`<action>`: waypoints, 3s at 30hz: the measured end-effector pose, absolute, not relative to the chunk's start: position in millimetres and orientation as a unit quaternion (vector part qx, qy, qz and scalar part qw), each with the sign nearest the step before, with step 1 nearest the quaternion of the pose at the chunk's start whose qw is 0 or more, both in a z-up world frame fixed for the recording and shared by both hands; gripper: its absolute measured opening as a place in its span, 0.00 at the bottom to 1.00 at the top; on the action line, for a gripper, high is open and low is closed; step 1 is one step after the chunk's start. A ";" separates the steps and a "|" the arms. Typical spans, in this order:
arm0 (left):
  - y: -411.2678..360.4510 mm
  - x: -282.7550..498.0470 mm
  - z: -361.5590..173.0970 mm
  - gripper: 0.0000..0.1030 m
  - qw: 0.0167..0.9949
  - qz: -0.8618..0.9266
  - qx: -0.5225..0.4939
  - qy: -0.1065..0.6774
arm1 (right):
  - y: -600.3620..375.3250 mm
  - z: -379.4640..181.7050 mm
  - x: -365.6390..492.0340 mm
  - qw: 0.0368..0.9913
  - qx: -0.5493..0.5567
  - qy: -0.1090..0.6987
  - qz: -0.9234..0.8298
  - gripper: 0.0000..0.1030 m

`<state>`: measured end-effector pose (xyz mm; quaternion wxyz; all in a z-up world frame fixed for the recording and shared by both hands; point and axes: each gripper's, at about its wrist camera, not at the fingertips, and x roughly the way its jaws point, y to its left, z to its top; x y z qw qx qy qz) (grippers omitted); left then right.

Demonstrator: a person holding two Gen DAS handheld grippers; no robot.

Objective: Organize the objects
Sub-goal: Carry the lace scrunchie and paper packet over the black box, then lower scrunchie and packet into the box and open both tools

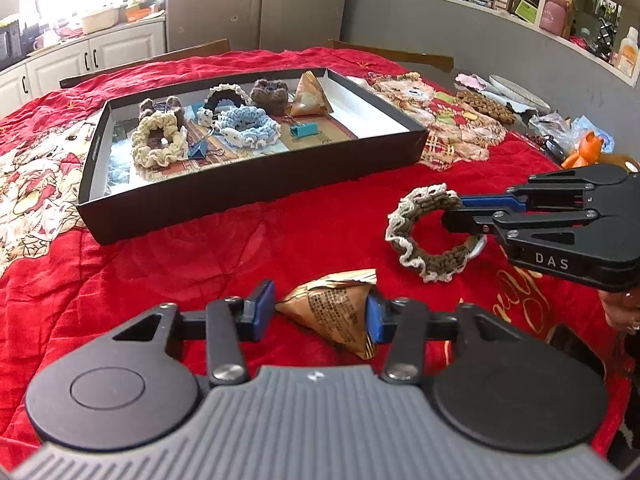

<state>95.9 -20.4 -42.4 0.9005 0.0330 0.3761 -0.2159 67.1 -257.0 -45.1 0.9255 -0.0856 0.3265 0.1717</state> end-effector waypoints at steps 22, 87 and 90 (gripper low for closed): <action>-10.7 97.3 -23.0 0.46 0.914 -0.203 0.026 0.350 | -241.2 -16.1 67.7 0.934 -0.094 0.285 0.193 0.11; 12.7 266.0 -36.6 0.47 0.944 -0.048 -0.016 0.326 | -199.1 -51.0 262.3 0.930 0.001 0.338 0.147 0.12; 12.2 265.3 -37.1 0.47 0.945 -0.048 -0.014 0.325 | -198.3 -51.9 262.1 0.929 -0.001 0.340 0.148 0.14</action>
